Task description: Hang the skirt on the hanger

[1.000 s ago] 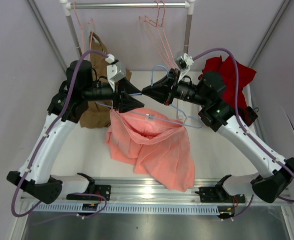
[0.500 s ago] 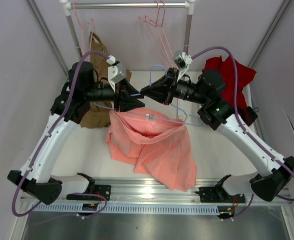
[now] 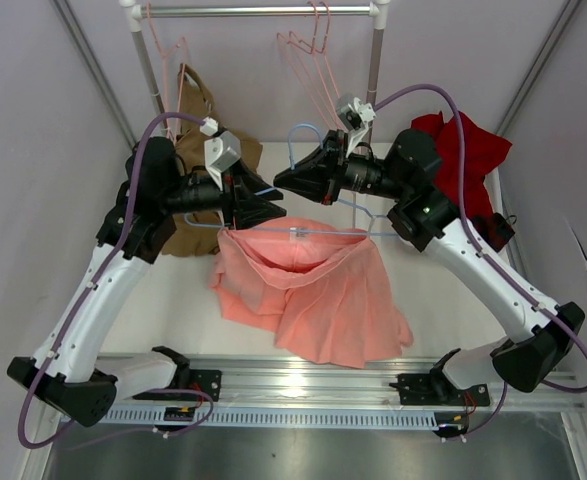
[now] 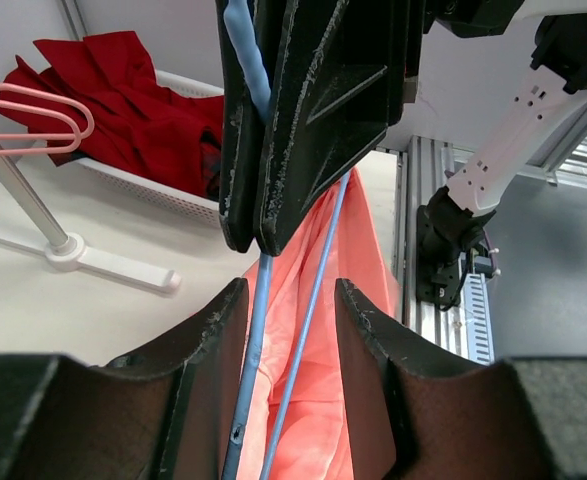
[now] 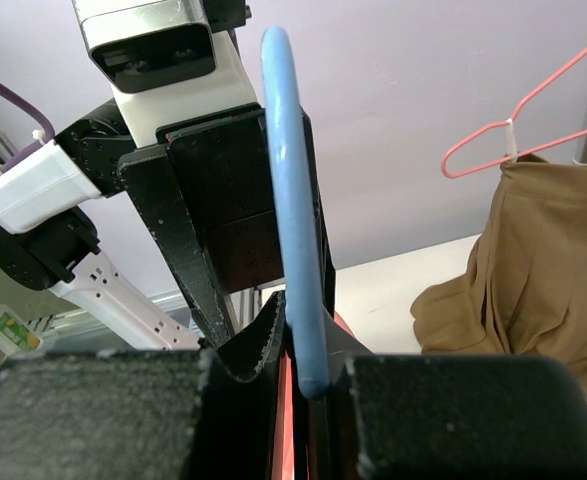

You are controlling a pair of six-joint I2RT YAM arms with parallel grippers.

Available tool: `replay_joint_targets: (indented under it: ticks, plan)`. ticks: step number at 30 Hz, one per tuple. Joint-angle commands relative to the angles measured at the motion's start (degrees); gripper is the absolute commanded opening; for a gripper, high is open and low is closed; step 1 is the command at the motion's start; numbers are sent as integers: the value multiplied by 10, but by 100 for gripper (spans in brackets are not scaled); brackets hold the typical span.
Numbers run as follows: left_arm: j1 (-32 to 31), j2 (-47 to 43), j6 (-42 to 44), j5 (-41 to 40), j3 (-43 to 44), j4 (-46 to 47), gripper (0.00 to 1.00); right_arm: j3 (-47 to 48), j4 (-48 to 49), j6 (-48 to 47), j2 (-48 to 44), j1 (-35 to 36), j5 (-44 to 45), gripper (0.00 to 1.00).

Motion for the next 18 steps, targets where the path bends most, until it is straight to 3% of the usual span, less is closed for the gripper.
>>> replay_joint_targets:
  ticks: [1, 3, 9, 18]
  plan:
    - [-6, -30, -14, 55, 7, 34, 12, 26, 51, -5, 10, -10, 38, 0]
    - [-6, -28, -6, 40, 23, 9, 24, 27, 54, 0, 12, -10, 34, 0]
    - [0, -4, 45, 23, 72, -50, 42, 29, 59, 13, 8, -9, 18, 0]
    - [17, 21, 63, 49, 112, -86, 52, 24, 44, 6, -7, -4, 10, 0]
